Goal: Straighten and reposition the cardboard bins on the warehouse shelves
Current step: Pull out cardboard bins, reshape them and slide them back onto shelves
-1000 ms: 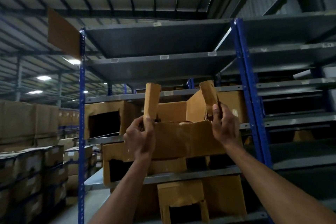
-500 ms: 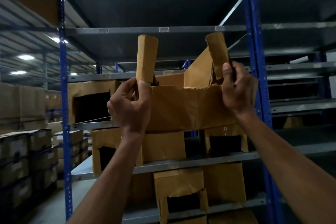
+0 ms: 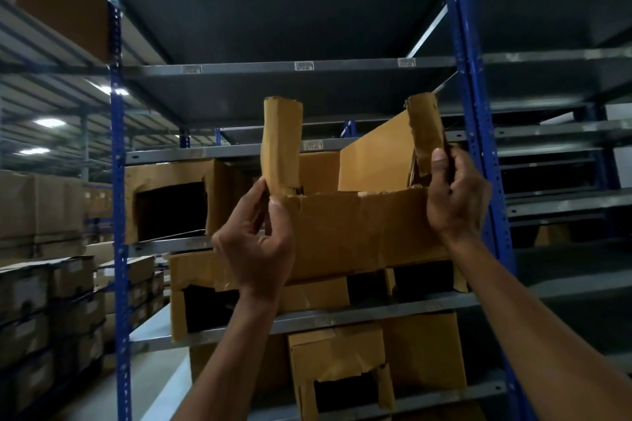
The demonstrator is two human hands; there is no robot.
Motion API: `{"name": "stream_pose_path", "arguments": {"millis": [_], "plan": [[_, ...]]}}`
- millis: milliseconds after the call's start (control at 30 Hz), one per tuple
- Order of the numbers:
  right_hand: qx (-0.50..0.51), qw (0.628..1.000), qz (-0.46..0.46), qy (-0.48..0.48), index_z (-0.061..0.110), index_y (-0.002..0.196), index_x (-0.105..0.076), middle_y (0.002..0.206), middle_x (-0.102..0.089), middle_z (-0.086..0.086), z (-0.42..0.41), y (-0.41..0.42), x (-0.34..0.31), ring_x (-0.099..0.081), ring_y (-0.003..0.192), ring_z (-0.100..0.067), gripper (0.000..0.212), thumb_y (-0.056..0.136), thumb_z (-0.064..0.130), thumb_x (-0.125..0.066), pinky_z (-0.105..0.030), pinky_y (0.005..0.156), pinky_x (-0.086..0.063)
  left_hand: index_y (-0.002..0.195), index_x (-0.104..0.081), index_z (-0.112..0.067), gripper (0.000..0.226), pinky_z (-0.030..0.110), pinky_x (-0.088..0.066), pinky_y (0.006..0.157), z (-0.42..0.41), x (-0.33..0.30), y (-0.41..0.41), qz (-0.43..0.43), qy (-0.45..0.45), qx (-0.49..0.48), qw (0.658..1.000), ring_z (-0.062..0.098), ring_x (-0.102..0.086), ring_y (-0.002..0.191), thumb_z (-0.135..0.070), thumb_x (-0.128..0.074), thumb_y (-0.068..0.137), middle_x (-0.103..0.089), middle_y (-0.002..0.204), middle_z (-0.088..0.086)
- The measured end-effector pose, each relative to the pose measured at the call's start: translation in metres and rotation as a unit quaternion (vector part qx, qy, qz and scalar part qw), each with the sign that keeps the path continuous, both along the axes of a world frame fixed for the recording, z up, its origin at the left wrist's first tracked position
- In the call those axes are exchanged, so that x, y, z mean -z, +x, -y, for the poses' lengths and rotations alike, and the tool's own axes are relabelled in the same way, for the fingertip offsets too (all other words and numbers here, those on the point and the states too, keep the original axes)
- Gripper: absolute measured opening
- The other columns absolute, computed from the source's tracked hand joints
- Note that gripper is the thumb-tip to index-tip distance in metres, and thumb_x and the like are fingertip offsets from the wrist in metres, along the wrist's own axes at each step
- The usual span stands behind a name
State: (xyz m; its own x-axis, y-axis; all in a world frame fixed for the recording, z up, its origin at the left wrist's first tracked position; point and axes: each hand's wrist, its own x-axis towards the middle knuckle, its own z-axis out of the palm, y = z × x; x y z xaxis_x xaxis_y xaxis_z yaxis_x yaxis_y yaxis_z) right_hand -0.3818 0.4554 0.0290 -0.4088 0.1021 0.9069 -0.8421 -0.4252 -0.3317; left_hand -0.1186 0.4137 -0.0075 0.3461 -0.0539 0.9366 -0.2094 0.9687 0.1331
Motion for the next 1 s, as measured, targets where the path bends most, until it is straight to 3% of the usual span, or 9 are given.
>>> {"name": "stream_pose_path", "arguments": {"millis": [133, 233, 300, 367, 500, 567, 700, 867, 1000], "plan": [[0.002, 0.997, 0.053, 0.054, 0.016, 0.118, -0.056, 0.078, -0.054, 0.011, 0.027, -0.010, -0.021, -0.054, 0.066, -0.002, 0.040, 0.111, 0.048, -0.032, -0.024, 0.056, -0.035, 0.145, -0.061, -0.007, 0.050, 0.028, -0.065, 0.069, 0.028, -0.020, -0.006, 0.082, 0.021, -0.005, 0.996, 0.019, -0.078, 0.090, -0.036, -0.061, 0.104, -0.078, 0.114, 0.015], [-0.006, 0.980, 0.074, 0.185, 0.023, 0.151, -0.033, 0.129, -0.059, -0.012, 0.063, -0.029, -0.029, -0.064, 0.110, -0.029, 0.070, 0.101, 0.071, -0.020, -0.041, 0.077, -0.055, 0.153, -0.053, -0.011, 0.060, 0.023, -0.064, 0.074, 0.063, -0.023, -0.016, 0.144, 0.051, -0.042, 0.987, 0.016, -0.076, 0.097, -0.042, -0.064, 0.103, -0.075, 0.124, 0.017], [-0.011, 0.952, 0.093, 0.292, 0.036, 0.163, 0.000, 0.171, -0.007, -0.016, 0.086, -0.037, -0.022, -0.021, 0.153, -0.044, 0.086, 0.093, 0.083, -0.016, -0.070, 0.114, -0.031, 0.155, -0.051, -0.014, 0.066, 0.032, -0.062, 0.089, 0.093, -0.020, -0.021, 0.175, 0.083, -0.059, 0.979, 0.022, -0.071, 0.116, -0.047, -0.067, 0.100, -0.067, 0.140, 0.016], [-0.030, 0.948, 0.089, 0.303, 0.041, 0.161, 0.017, 0.169, 0.027, -0.006, 0.104, -0.035, 0.000, 0.010, 0.157, -0.039, 0.091, 0.089, 0.087, -0.017, -0.073, 0.120, -0.007, 0.159, -0.046, -0.026, 0.083, 0.052, -0.057, 0.102, 0.126, -0.017, -0.026, 0.227, 0.137, -0.094, 0.960, 0.029, -0.059, 0.136, -0.072, -0.061, 0.091, -0.055, 0.157, 0.008], [0.023, 0.972, -0.058, 0.226, 0.045, 0.162, -0.003, 0.170, 0.006, -0.009, 0.143, -0.009, 0.064, -0.006, 0.154, -0.035, 0.085, 0.094, 0.076, -0.044, -0.067, 0.118, -0.023, 0.160, -0.041, -0.025, 0.101, 0.050, -0.058, 0.095, 0.183, -0.011, -0.041, 0.269, 0.229, -0.183, 0.917, 0.030, -0.059, 0.130, -0.083, -0.062, 0.080, -0.056, 0.154, 0.009], [0.036, 0.947, -0.123, 0.296, 0.046, 0.161, -0.009, 0.169, 0.005, -0.007, 0.179, -0.002, 0.089, -0.006, 0.154, -0.032, 0.080, 0.096, 0.068, -0.051, -0.063, 0.120, -0.023, 0.148, -0.054, -0.020, 0.089, 0.045, -0.060, 0.083, 0.210, -0.013, -0.052, 0.232, 0.242, -0.208, 0.919, 0.025, -0.067, 0.110, -0.081, -0.059, 0.084, -0.069, 0.132, 0.009], [0.073, 0.893, -0.185, 0.405, 0.049, 0.160, 0.011, 0.171, 0.021, 0.000, 0.267, -0.010, 0.112, 0.010, 0.159, -0.031, 0.085, 0.100, 0.059, -0.050, -0.063, 0.126, -0.002, 0.102, -0.070, -0.019, 0.052, 0.021, -0.046, 0.054, 0.270, -0.022, -0.074, 0.199, 0.267, -0.159, 0.929, 0.006, -0.065, 0.069, -0.069, -0.062, 0.091, -0.073, 0.091, -0.002], [0.057, 0.913, -0.099, 0.391, 0.048, 0.157, 0.021, 0.172, 0.012, -0.006, 0.356, -0.042, 0.117, 0.002, 0.159, -0.034, 0.087, 0.101, 0.059, -0.045, -0.064, 0.125, -0.007, 0.103, -0.077, -0.026, 0.046, 0.026, -0.063, 0.075, 0.348, 0.005, -0.077, 0.327, 0.301, -0.037, 0.895, -0.001, -0.073, 0.089, -0.067, -0.072, 0.083, -0.077, 0.106, -0.009], [0.041, 0.939, -0.099, 0.328, 0.045, 0.161, 0.015, 0.173, 0.009, -0.011, 0.401, -0.059, 0.134, 0.003, 0.159, -0.036, 0.091, 0.098, 0.058, -0.049, -0.065, 0.124, -0.012, 0.106, -0.079, -0.029, 0.033, 0.029, -0.066, 0.079, 0.398, 0.047, -0.061, 0.308, 0.316, -0.049, 0.896, -0.006, -0.072, 0.092, -0.057, -0.076, 0.089, -0.077, 0.103, -0.015]]}}
